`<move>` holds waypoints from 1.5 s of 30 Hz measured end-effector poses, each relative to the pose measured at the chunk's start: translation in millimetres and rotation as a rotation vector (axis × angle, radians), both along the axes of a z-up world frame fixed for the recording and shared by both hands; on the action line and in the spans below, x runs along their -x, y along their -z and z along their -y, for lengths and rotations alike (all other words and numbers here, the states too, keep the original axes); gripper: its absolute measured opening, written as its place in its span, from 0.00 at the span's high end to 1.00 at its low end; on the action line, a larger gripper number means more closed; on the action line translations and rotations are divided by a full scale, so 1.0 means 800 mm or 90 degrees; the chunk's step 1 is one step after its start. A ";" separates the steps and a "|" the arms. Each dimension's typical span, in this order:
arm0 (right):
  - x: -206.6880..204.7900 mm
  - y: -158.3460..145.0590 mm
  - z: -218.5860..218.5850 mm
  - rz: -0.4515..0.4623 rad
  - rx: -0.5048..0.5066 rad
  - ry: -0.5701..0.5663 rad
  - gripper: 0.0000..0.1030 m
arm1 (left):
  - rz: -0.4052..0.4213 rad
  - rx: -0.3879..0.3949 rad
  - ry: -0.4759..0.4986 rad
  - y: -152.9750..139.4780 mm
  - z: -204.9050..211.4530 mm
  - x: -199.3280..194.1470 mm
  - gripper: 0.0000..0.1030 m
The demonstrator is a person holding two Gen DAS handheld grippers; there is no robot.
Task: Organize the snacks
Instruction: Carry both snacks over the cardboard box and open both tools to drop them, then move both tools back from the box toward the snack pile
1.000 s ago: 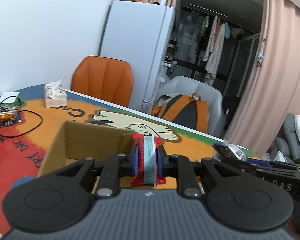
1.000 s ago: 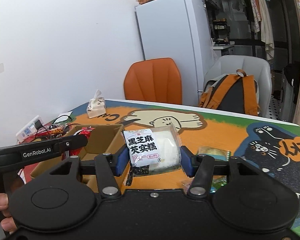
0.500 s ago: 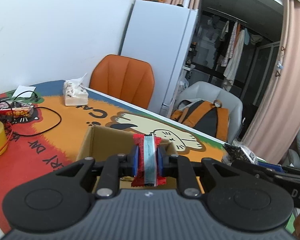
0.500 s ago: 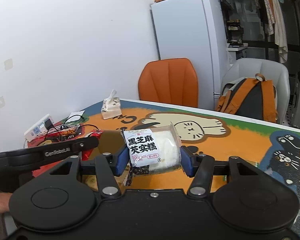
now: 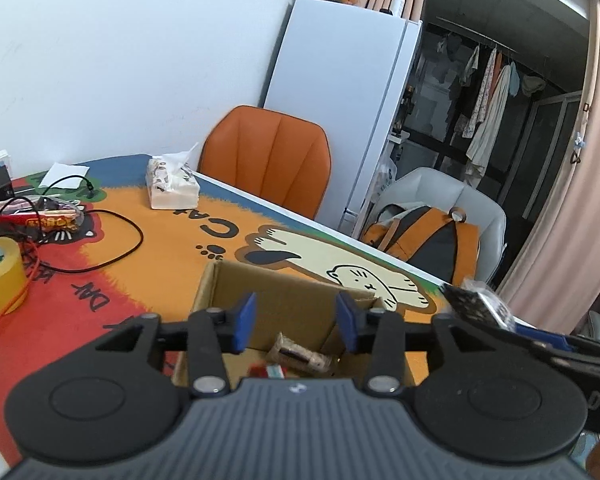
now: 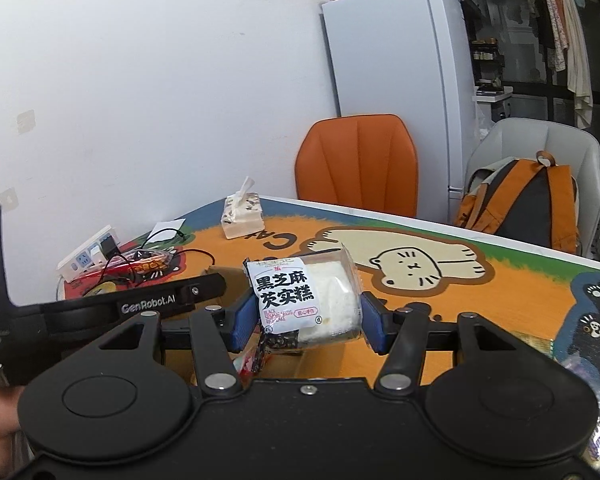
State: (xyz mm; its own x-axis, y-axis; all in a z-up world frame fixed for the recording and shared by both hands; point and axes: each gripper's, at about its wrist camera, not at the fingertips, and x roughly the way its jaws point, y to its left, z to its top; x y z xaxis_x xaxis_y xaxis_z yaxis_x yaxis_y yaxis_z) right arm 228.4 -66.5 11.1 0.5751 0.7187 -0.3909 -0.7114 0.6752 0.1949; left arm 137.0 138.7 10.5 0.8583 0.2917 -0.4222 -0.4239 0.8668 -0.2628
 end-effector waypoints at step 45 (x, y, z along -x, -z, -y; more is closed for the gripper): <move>0.003 0.036 0.104 -0.075 0.004 0.060 0.12 | -0.043 0.012 0.069 -0.002 0.066 0.040 0.13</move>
State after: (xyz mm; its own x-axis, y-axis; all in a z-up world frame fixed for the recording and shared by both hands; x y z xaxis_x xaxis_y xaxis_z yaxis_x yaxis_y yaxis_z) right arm 226.3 -149.7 -17.5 0.5900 0.6613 -0.4632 -0.6173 0.7392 0.2692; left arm 104.8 85.5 12.2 0.8540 0.1912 -0.4839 -0.3457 0.9035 -0.2532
